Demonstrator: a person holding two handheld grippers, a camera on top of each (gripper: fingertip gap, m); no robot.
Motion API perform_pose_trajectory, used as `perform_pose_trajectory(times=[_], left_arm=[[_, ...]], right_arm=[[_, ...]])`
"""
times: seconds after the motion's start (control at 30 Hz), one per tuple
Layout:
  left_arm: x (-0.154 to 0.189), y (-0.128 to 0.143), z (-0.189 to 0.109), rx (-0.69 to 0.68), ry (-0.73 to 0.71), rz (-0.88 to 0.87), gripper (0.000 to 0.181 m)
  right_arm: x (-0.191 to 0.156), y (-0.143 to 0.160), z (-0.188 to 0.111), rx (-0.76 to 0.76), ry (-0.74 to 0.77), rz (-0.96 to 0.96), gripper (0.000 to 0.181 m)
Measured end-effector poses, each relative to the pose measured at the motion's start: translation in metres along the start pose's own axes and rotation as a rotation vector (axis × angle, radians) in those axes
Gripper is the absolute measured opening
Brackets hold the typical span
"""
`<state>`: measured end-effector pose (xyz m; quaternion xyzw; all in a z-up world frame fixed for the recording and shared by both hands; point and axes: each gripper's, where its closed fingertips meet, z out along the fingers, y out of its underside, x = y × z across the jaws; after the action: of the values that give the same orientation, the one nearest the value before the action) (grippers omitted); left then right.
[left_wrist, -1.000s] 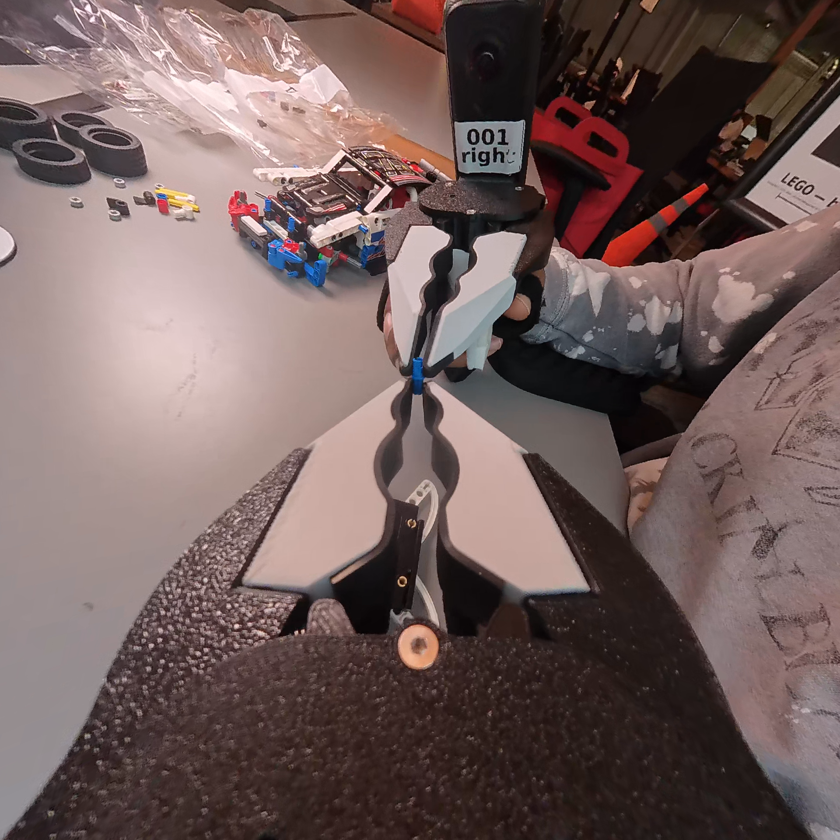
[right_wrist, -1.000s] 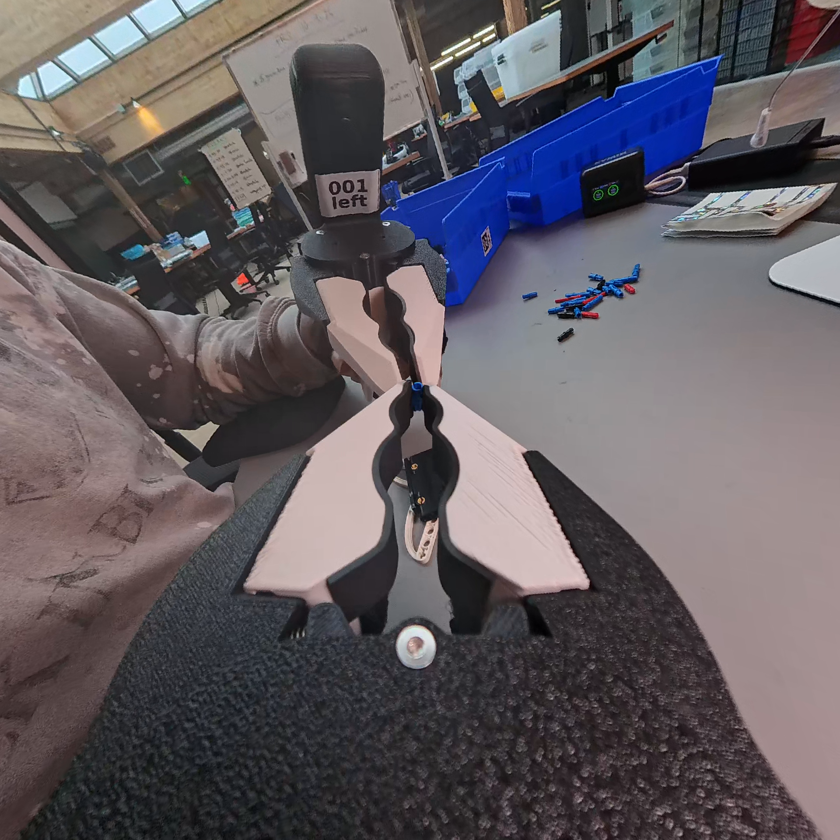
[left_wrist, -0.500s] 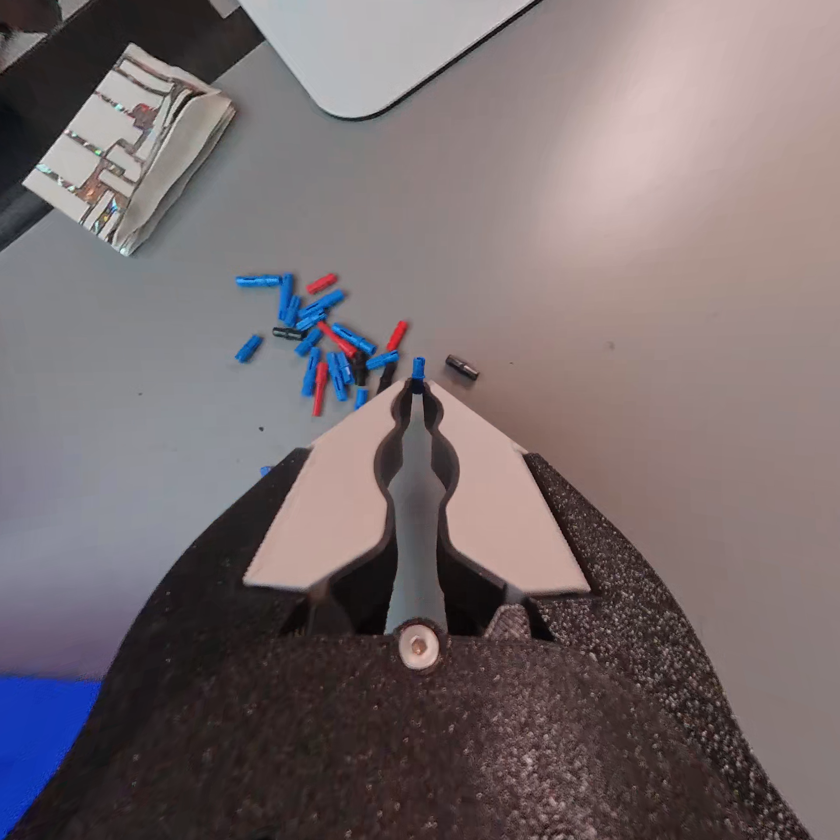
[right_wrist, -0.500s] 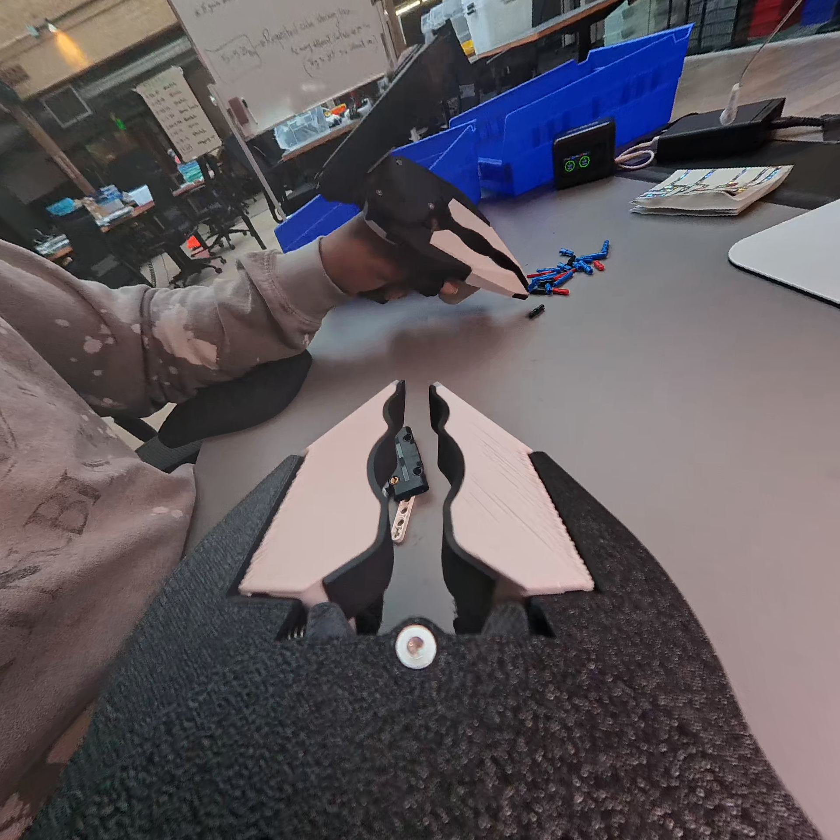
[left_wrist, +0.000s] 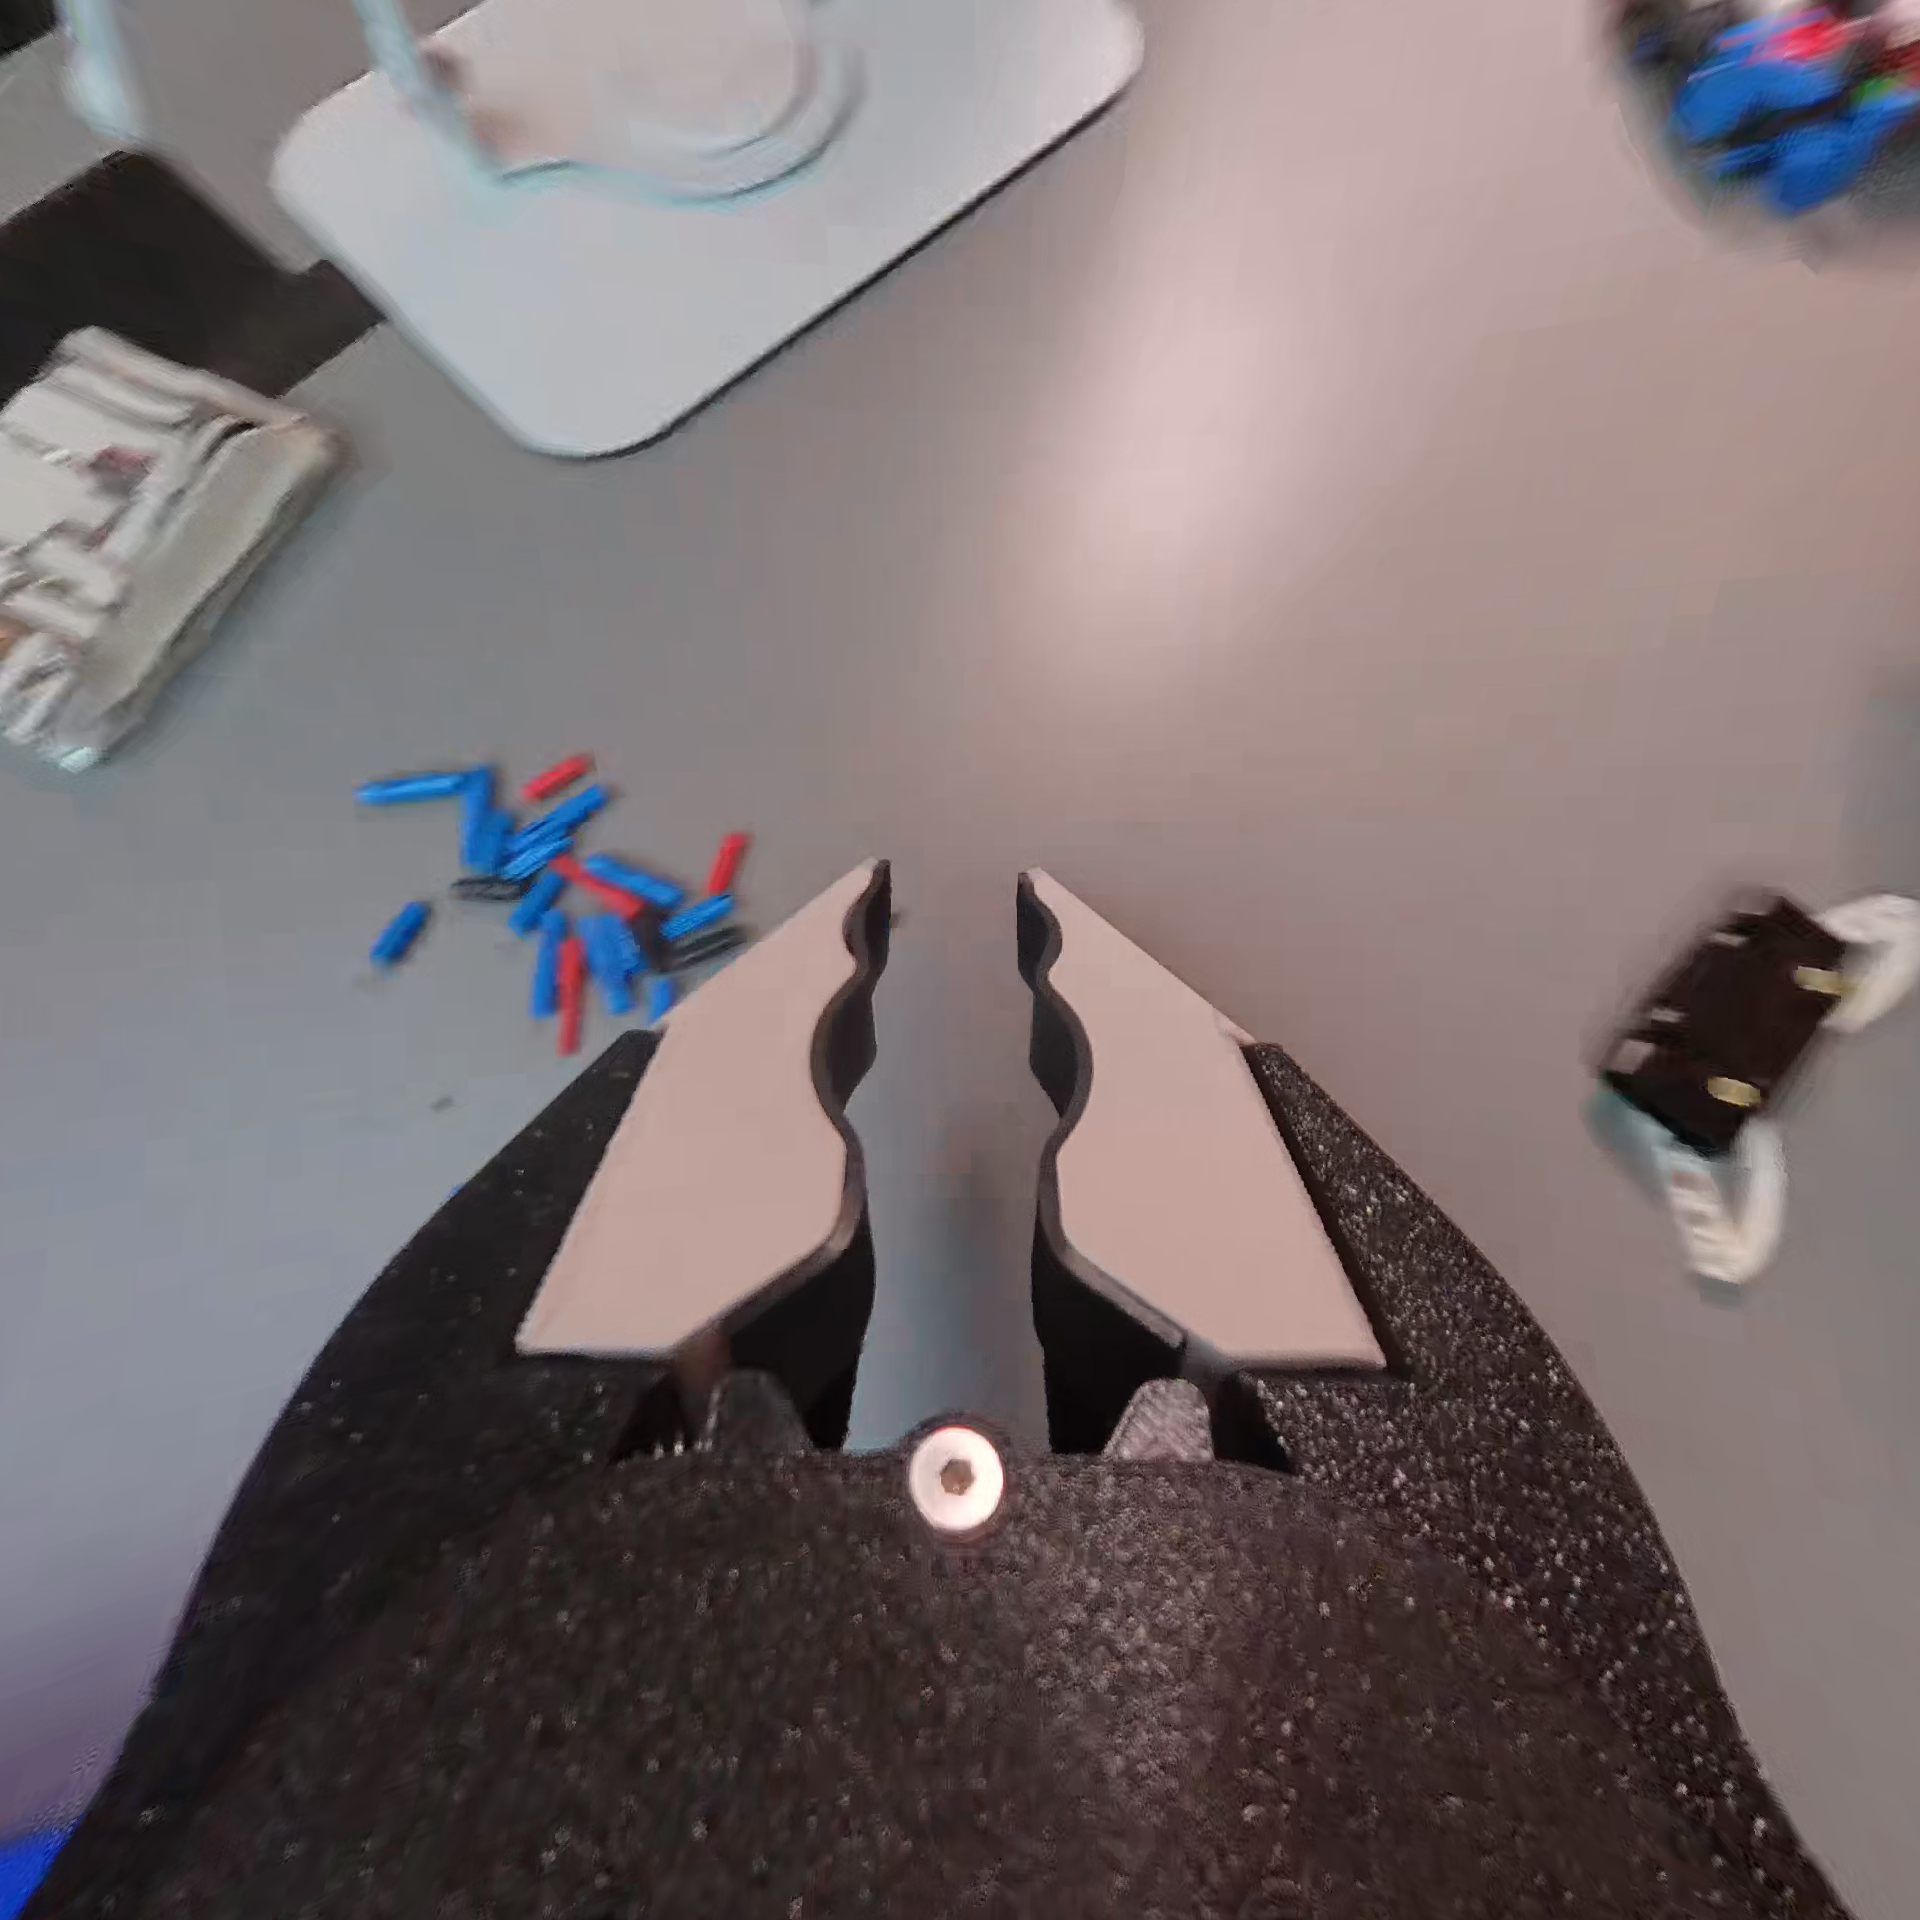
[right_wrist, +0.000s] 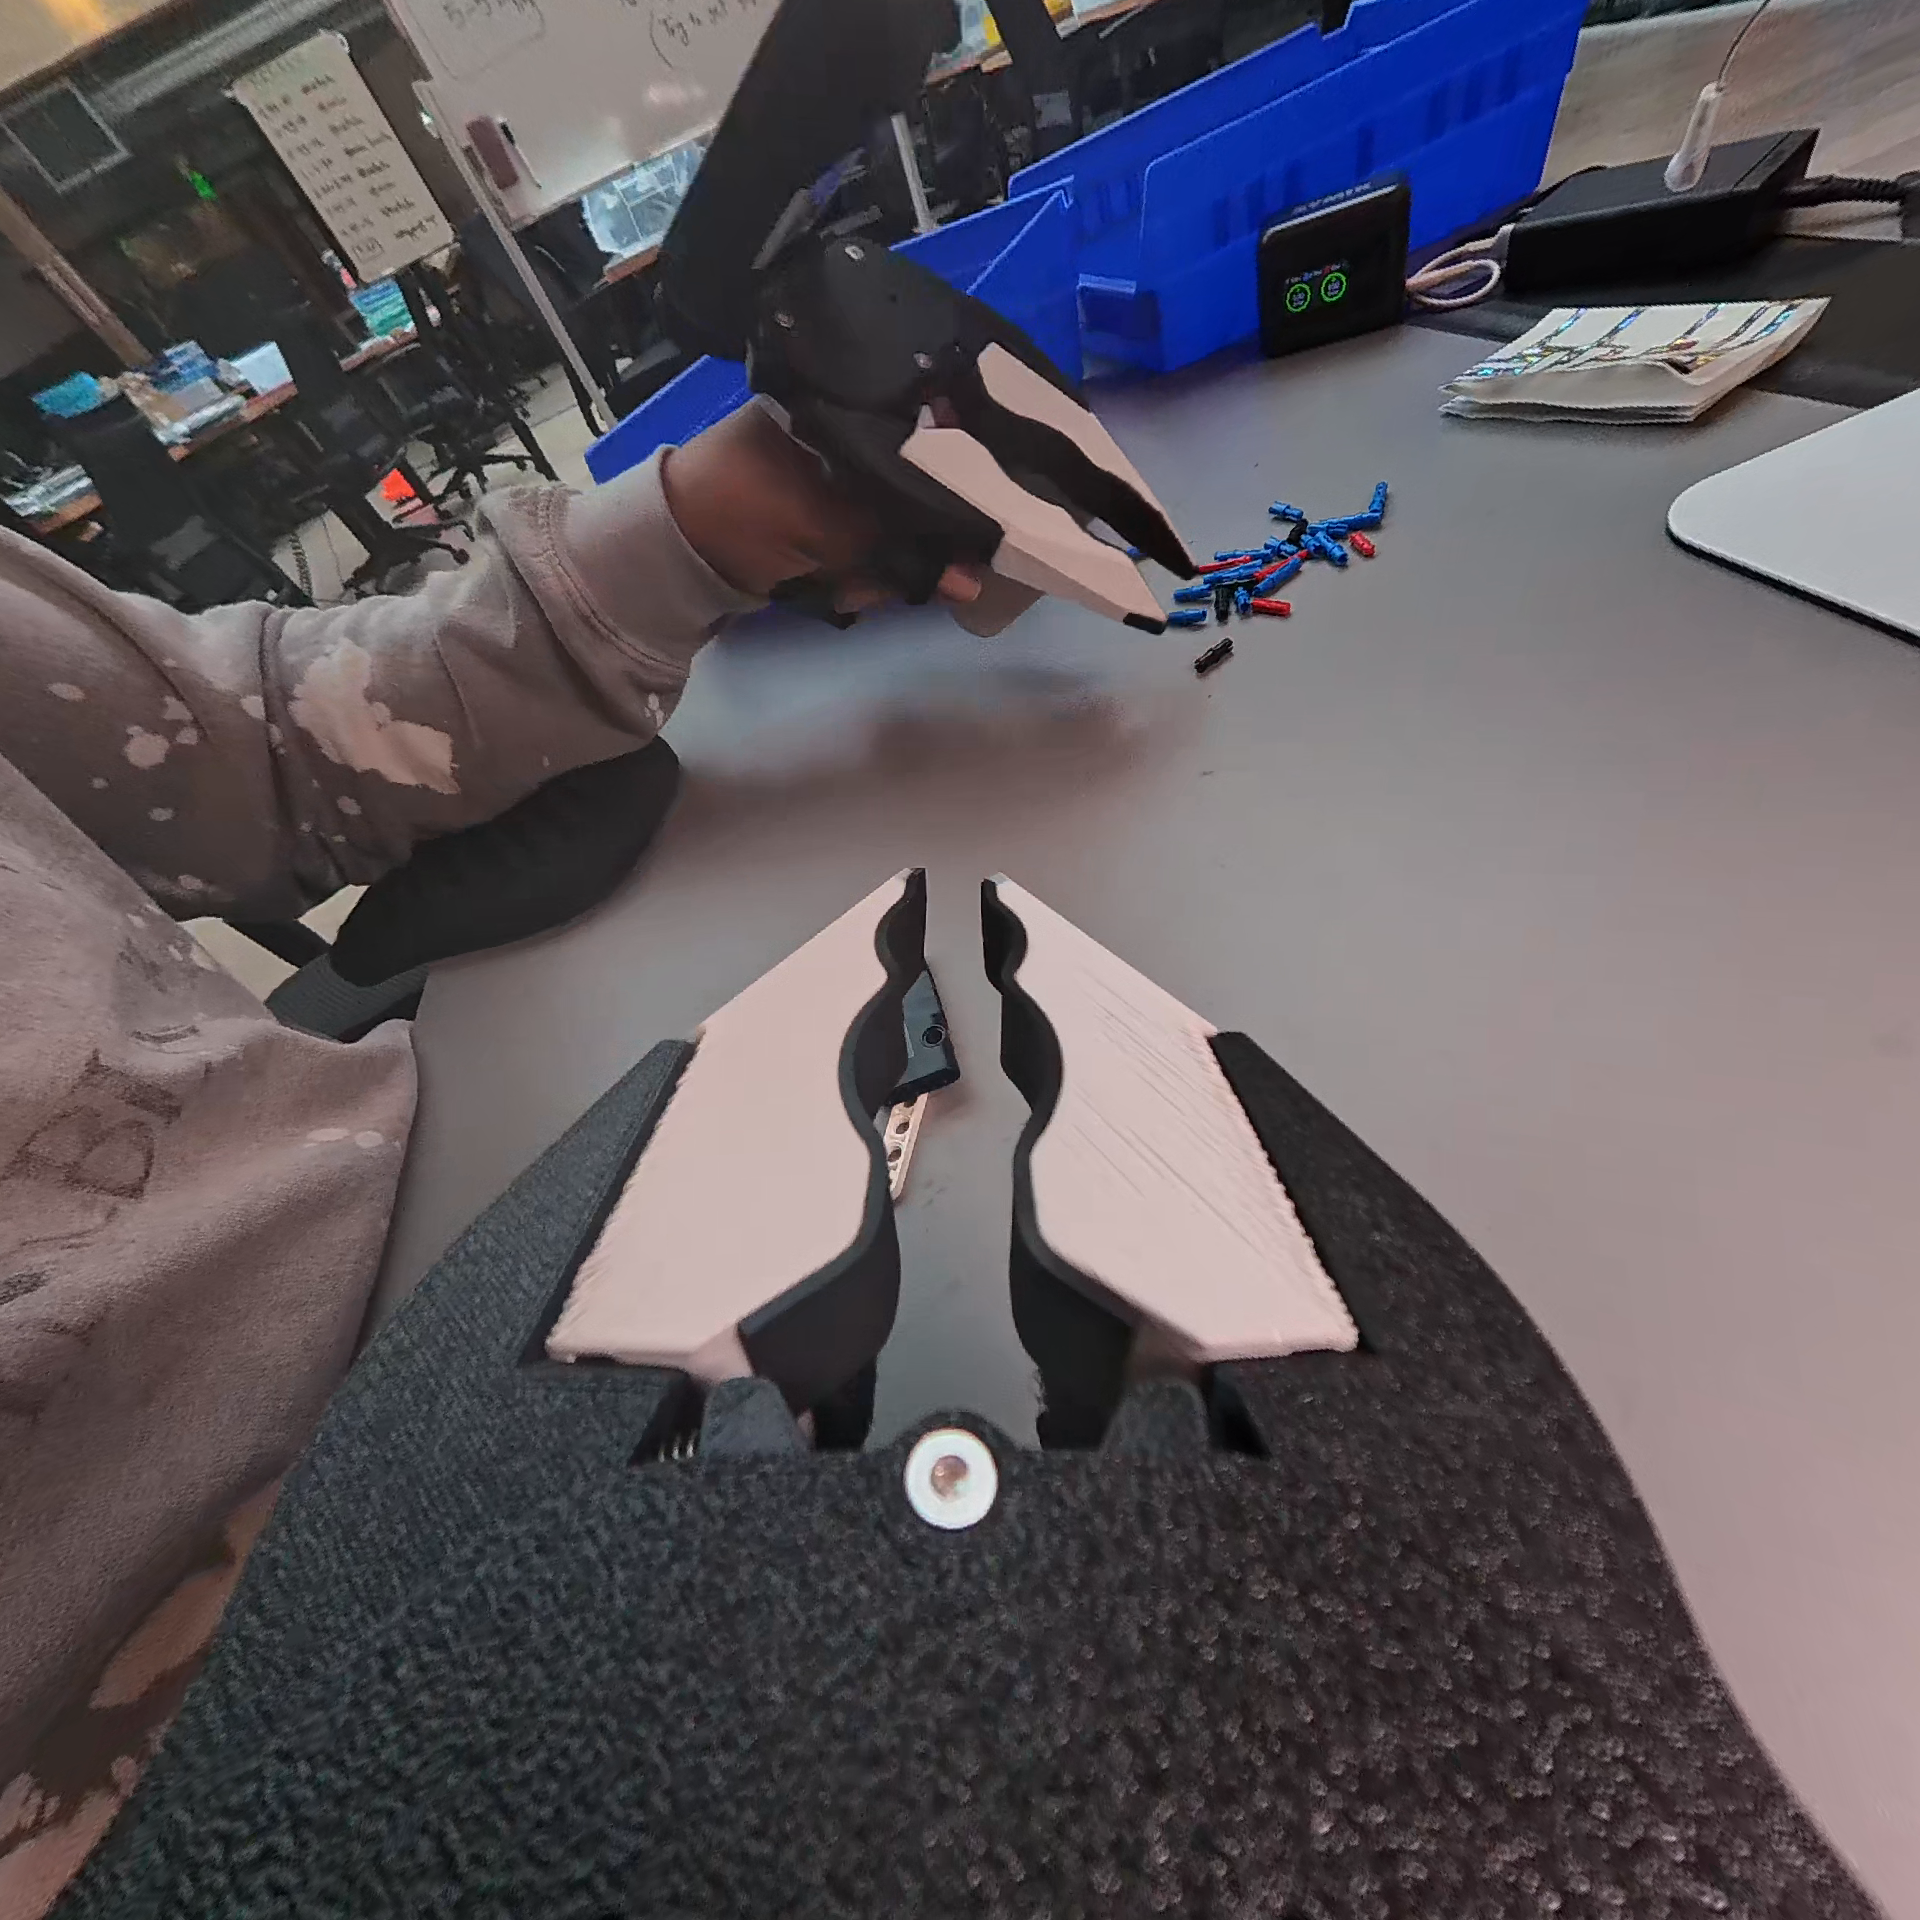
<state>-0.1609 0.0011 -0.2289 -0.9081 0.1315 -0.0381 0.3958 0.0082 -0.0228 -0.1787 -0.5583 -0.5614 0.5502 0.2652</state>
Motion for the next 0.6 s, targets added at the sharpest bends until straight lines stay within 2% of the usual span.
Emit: perform_pose_trajectory(times=[0.07, 0.13, 0.17, 0.23, 0.33, 0.4, 0.43, 0.5, 0.6], left_arm=[[0.054, -0.012, -0.009, 0.061, 0.274, 0.031, 0.026], [0.109, -0.01, -0.021, 0.047, 0.549, 0.065, 0.035], [0.129, -0.006, -0.024, 0.028, 0.624, 0.098, 0.039], [0.154, 0.008, -0.021, -0.036, 0.66, 0.21, 0.043], [0.172, 0.029, -0.011, -0.141, 0.631, 0.357, 0.047], [0.177, 0.037, -0.006, -0.176, 0.605, 0.422, 0.043], [0.176, 0.036, -0.003, -0.163, 0.574, 0.452, 0.029], [0.174, 0.034, -0.001, -0.154, 0.555, 0.458, 0.027], [0.174, 0.02, -0.003, -0.07, 0.618, 0.339, 0.027]], right_arm=[[0.0, 0.001, 0.0, -0.007, -0.002, 0.005, 0.009], [0.002, 0.004, 0.0, -0.027, 0.005, 0.009, 0.01], [0.003, 0.006, 0.0, -0.038, 0.008, 0.006, 0.011], [0.004, 0.012, 0.0, -0.086, 0.018, -0.01, 0.011], [0.006, 0.022, -0.001, -0.154, 0.049, -0.074, 0.013], [0.006, 0.026, 0.0, -0.179, 0.062, -0.1, 0.014], [0.006, 0.027, 0.0, -0.185, 0.061, -0.105, 0.014], [0.005, 0.027, 0.001, -0.186, 0.058, -0.108, 0.014], [0.005, 0.021, -0.002, -0.151, 0.053, -0.112, 0.016]])
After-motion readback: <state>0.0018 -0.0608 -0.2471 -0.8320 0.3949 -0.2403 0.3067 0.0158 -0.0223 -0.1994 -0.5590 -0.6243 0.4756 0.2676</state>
